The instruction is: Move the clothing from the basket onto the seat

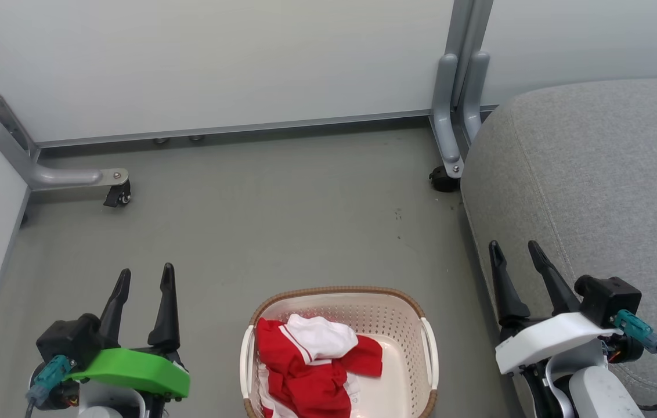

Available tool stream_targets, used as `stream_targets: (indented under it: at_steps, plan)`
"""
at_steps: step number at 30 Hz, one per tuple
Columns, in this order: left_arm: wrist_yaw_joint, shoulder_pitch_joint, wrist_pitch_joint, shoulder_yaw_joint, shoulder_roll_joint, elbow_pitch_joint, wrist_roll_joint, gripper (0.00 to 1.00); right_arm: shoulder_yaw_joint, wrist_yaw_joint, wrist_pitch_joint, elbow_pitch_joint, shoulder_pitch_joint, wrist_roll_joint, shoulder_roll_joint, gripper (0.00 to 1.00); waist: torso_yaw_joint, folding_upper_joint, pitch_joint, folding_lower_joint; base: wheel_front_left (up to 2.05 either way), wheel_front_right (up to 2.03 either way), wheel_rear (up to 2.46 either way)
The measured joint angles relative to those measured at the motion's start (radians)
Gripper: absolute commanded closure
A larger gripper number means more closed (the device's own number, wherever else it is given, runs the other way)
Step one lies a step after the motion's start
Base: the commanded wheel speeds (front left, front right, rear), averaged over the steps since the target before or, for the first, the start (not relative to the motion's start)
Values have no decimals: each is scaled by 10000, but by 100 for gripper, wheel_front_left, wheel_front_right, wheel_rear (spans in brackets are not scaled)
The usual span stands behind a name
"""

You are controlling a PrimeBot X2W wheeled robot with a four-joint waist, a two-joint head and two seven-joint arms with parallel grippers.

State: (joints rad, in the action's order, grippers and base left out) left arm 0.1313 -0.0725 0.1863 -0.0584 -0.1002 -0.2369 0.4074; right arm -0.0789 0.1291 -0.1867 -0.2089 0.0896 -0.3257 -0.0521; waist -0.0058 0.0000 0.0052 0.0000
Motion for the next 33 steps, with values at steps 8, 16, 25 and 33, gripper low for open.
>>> stream_targets:
  at_steps: [8,16,25,33]
  plan:
    - [0,2,178,-8,31,-255,-671,0,-2,0,-171,-138,39,717,15,0,13,0,37,0,0,0,0]
    - [0,2,341,40,77,-401,-1310,0,0,6,-328,-236,43,1363,29,0,20,0,66,0,0,0,0]
    - [0,0,504,31,105,-556,-1883,0,-38,13,-506,-253,43,1904,33,0,47,0,148,0,0,0,0]
    - [0,-3,658,153,140,-640,-2324,0,-38,15,-656,-268,78,2307,31,0,46,0,208,0,0,0,0]
